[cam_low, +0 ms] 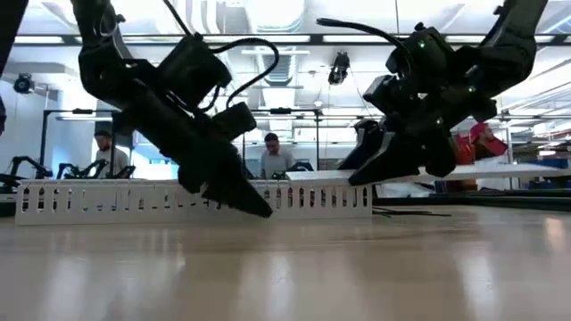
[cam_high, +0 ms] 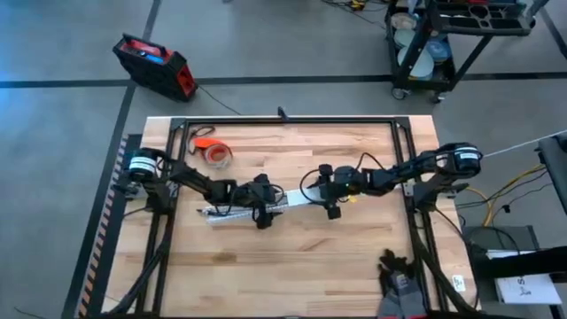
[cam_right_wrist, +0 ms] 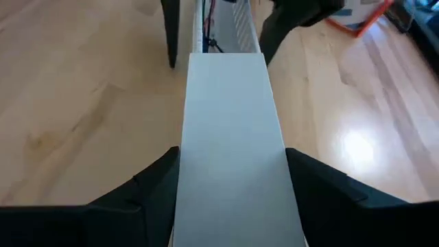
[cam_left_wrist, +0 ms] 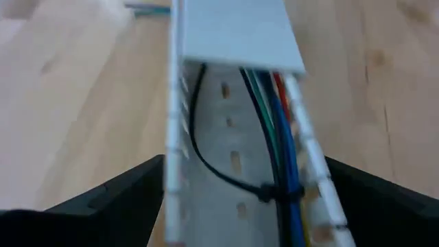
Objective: Ziptie cables
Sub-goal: Close the white cable duct
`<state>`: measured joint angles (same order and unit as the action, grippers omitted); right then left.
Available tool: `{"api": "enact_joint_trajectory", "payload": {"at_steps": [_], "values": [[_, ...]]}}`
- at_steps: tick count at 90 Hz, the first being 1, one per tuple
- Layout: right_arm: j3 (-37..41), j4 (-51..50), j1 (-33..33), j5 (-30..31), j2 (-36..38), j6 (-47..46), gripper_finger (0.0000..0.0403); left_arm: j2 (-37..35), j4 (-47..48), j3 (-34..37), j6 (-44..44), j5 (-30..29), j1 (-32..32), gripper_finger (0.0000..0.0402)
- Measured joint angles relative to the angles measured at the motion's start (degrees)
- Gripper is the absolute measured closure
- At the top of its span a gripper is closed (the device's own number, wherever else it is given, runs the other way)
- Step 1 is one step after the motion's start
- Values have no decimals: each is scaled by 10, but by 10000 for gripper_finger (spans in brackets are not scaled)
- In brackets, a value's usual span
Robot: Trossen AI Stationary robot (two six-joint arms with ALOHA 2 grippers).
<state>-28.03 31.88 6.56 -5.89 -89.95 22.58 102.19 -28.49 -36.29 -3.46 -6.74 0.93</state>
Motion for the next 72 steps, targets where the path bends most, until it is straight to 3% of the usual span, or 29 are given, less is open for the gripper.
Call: {"api": "enact_joint_trajectory", "payload": {"at_steps": [32,60,72], "values": [[0,1,1,-1,4,8,187,-2,21,1,0,2,3,58],[-1,1,14,-27,6,-7,187,-2,25,2,-1,2,4,167],[-1,-1,11,-47,6,-37,187,-2,26,3,0,1,4,181]]}}
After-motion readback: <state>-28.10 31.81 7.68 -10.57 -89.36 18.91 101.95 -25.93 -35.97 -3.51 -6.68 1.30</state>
